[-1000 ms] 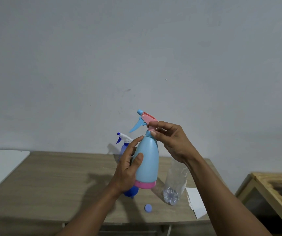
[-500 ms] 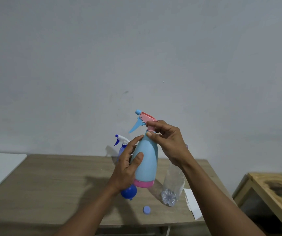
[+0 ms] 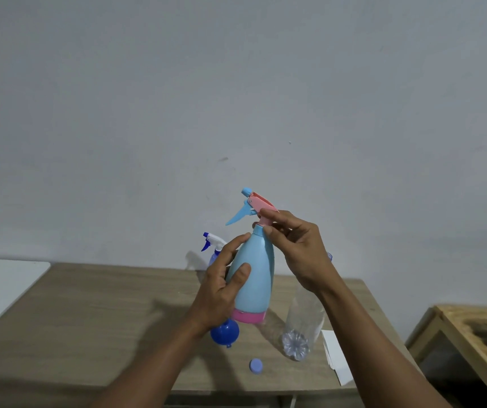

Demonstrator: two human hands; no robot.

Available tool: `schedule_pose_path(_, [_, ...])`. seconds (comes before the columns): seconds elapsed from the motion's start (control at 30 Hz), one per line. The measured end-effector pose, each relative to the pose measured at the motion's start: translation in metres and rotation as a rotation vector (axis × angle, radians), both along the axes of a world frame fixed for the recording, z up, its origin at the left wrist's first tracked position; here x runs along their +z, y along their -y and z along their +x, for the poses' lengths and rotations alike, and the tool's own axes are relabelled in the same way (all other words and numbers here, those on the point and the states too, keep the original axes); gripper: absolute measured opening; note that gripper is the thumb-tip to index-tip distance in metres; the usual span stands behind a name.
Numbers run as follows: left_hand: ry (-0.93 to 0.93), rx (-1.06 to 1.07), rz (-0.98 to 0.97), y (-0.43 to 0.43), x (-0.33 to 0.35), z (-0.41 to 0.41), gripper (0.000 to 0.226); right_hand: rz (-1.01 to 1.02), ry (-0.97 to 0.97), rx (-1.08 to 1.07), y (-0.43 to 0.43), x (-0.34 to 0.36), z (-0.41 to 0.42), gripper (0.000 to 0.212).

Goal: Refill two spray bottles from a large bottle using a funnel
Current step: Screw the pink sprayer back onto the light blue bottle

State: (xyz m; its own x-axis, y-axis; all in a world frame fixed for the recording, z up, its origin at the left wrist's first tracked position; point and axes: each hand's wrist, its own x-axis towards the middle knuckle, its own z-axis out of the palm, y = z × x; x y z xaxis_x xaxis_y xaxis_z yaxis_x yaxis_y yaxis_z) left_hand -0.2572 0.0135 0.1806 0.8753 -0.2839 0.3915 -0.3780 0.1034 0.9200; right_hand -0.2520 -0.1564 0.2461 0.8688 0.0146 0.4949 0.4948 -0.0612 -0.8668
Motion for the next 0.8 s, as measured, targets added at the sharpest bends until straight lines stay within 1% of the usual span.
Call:
schedule_pose_path(0.17, [0.007,0.013,0.019,-0.003,-0.003,0.005,0.046,0.01,0.037,-0.078,-0.012,-0.008,0.006,0.031])
schedule_pose_path(0.3, [0.01,0.007,0.013,-0.005,-0.007,0.009,0.052,0.04,-0.016,-0.008,-0.007,-0.006,0.007,0.03])
schedule_pose_path(0.43, [0.037,0.048,0.056,-0.005,-0.007,0.016,0.054,-0.034,0.059,-0.097,-0.012,-0.009,0.014,0.033])
schedule_pose_path(0.5, [0.055,0.066,0.077,-0.005,-0.01,0.019,0.052,-0.038,0.055,-0.131,-0.014,-0.013,0.015,0.033])
schedule_pose_path(0.6, [0.065,0.085,0.093,-0.005,-0.014,0.025,0.045,-0.008,0.031,-0.146,-0.012,-0.016,0.015,0.03])
schedule_pose_path(0.67, [0.058,0.072,0.074,-0.003,-0.017,0.029,0.044,0.052,0.012,-0.149,-0.013,-0.018,0.018,0.028])
schedule_pose_path(0.73, [0.023,0.048,0.034,-0.001,-0.022,0.033,0.045,0.152,-0.052,-0.159,-0.018,-0.017,0.021,0.04])
schedule_pose_path(0.8, [0.002,0.038,0.016,0.002,-0.028,0.038,0.045,0.145,-0.108,-0.219,-0.021,-0.016,0.026,0.045])
